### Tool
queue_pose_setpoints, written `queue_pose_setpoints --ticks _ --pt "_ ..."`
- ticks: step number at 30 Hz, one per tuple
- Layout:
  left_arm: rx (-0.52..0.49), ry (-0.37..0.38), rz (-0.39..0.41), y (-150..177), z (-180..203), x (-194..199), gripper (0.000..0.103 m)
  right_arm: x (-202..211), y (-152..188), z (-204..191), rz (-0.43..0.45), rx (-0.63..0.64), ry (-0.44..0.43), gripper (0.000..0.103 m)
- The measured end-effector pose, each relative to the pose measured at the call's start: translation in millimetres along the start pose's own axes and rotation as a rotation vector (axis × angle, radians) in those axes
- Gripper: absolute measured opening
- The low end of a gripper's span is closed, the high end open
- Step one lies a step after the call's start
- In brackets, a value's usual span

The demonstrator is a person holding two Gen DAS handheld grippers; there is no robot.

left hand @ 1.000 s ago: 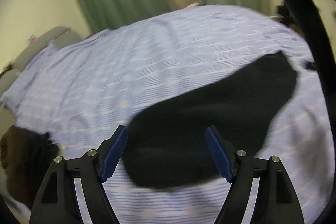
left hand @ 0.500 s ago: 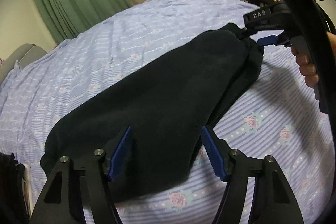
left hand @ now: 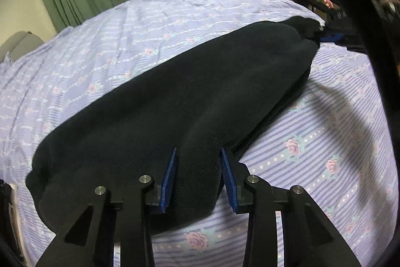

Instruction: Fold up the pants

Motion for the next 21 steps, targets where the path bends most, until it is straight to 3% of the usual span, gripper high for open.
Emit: queue_pose_setpoints --ticks 4,7,8,10,11,14,17,21 --pt "0.001 -0.003 -0.013 3 -4 -4 0.037 -28 9 16 -0.087 0.017 0.051 0.011" --pt "-0.005 -0.01 -0.022 5 -3 -5 0.037 -30 17 23 -0.096 0.002 0.052 0.013" --pt "-0.005 -0.012 -0.025 7 -4 -6 0.038 -26 19 25 -0.089 -0.005 0.048 0.019" --pt "0.001 -0.01 -0.034 9 -6 -7 0.042 -15 19 28 -0.075 -0.017 0.073 0.051" --pt "0.006 -0.015 -0.041 10 -7 -7 0.047 -5 19 29 -0.052 -0.016 0.096 0.057" --pt "0.021 -0.024 -0.047 3 -9 3 0.049 21 22 25 0.013 0.008 0.068 0.065" --pt "0.088 -0.04 0.059 -6 -21 38 0.06 35 24 20 0.048 0.027 0.027 0.079" --pt "0.191 -0.037 0.117 -24 -34 45 0.06 22 23 16 0.041 0.025 -0.006 0.08"
Point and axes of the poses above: each gripper's, at about its wrist camera, not at the fingertips, and x roughly against the way its jaws point, z to its right, y to its underside, the point moved 3 cm from there along -x, roughly the way its jaws point, and after that the axes turned 8 degrees about -y, right-handed, at the moved point
